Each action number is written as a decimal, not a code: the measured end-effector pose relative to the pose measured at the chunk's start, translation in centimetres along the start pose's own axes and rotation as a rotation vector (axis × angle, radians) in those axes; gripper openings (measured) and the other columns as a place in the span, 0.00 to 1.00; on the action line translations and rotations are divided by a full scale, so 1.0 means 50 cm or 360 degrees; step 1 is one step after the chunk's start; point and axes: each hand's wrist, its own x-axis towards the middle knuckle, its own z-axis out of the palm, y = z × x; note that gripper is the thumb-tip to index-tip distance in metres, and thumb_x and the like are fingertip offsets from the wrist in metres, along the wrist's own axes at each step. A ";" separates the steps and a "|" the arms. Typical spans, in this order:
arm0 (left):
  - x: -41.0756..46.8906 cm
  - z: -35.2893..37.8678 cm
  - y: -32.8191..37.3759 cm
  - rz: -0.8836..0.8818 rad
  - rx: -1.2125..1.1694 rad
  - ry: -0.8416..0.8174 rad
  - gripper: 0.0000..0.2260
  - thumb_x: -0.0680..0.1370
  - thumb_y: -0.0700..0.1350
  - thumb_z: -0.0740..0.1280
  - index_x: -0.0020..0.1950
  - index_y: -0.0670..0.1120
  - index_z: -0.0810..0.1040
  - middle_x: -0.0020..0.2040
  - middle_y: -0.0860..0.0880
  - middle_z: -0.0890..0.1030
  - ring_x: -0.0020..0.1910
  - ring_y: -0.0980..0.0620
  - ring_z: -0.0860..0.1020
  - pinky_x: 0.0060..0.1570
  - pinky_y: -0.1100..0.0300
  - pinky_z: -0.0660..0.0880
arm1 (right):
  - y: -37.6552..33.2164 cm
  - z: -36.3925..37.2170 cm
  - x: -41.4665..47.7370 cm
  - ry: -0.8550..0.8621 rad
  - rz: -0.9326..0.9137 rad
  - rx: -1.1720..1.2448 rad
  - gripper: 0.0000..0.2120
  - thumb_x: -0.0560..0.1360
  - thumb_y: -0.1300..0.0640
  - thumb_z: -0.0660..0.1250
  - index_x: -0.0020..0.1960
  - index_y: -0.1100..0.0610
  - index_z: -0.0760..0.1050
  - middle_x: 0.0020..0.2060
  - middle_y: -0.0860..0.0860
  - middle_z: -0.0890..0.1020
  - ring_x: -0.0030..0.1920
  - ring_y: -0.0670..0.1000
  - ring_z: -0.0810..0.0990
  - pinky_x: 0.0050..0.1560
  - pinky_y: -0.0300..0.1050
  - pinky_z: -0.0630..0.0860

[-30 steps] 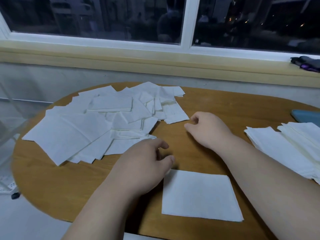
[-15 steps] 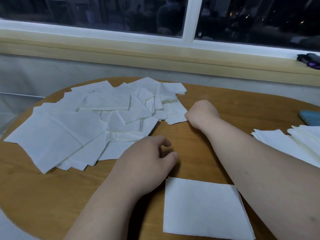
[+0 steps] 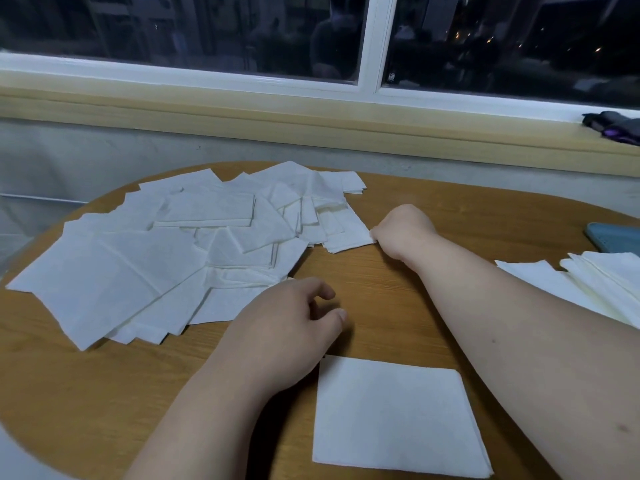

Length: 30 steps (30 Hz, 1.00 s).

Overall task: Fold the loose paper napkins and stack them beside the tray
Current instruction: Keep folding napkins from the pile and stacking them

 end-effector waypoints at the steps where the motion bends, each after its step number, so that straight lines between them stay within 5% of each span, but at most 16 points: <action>1: 0.001 0.001 0.000 -0.0004 0.0001 -0.0010 0.11 0.76 0.61 0.65 0.57 0.61 0.76 0.44 0.59 0.80 0.45 0.61 0.78 0.48 0.58 0.76 | 0.003 -0.002 0.001 -0.0004 -0.0013 0.0020 0.08 0.75 0.58 0.67 0.38 0.58 0.74 0.32 0.52 0.76 0.31 0.54 0.74 0.29 0.41 0.65; 6: 0.003 0.003 0.003 -0.0011 0.0009 -0.0034 0.11 0.76 0.61 0.66 0.57 0.61 0.76 0.45 0.59 0.81 0.45 0.60 0.79 0.50 0.56 0.77 | -0.002 -0.005 -0.001 -0.0060 -0.0087 0.0042 0.15 0.72 0.56 0.65 0.32 0.55 0.63 0.26 0.49 0.66 0.27 0.53 0.64 0.28 0.42 0.59; 11: 0.005 0.002 0.003 -0.0009 -0.0008 -0.0028 0.11 0.77 0.61 0.65 0.57 0.61 0.76 0.45 0.59 0.81 0.44 0.61 0.79 0.49 0.56 0.77 | -0.014 0.019 0.006 0.0002 -0.0078 -0.0067 0.05 0.73 0.60 0.65 0.38 0.57 0.75 0.31 0.51 0.75 0.30 0.53 0.72 0.29 0.40 0.65; 16: 0.006 -0.001 0.006 -0.0006 0.0016 -0.0021 0.12 0.77 0.61 0.65 0.58 0.61 0.76 0.46 0.59 0.80 0.45 0.62 0.77 0.49 0.58 0.76 | -0.005 0.019 0.014 0.0025 -0.0044 -0.0010 0.06 0.73 0.62 0.65 0.45 0.60 0.81 0.36 0.53 0.81 0.33 0.54 0.76 0.31 0.41 0.70; 20: 0.005 -0.002 0.007 -0.0012 0.0016 -0.0022 0.11 0.77 0.61 0.66 0.58 0.61 0.76 0.45 0.59 0.79 0.43 0.63 0.77 0.48 0.60 0.76 | 0.000 0.014 0.013 0.0013 -0.0081 -0.0032 0.06 0.76 0.61 0.65 0.45 0.59 0.81 0.40 0.55 0.83 0.36 0.54 0.78 0.33 0.42 0.72; 27: 0.000 -0.001 0.007 -0.0012 0.0000 -0.0048 0.12 0.77 0.61 0.65 0.58 0.61 0.76 0.44 0.59 0.80 0.43 0.61 0.79 0.49 0.57 0.78 | -0.008 0.015 0.007 0.0018 -0.0126 -0.0057 0.10 0.75 0.56 0.64 0.36 0.57 0.72 0.30 0.51 0.73 0.29 0.53 0.71 0.29 0.41 0.64; 30: -0.001 -0.001 0.004 -0.0004 -0.0003 -0.0048 0.11 0.77 0.61 0.65 0.58 0.61 0.76 0.44 0.59 0.81 0.43 0.61 0.79 0.49 0.58 0.77 | -0.016 0.022 0.006 0.0028 -0.0139 -0.0123 0.08 0.75 0.58 0.64 0.39 0.59 0.77 0.32 0.51 0.77 0.31 0.53 0.74 0.29 0.41 0.66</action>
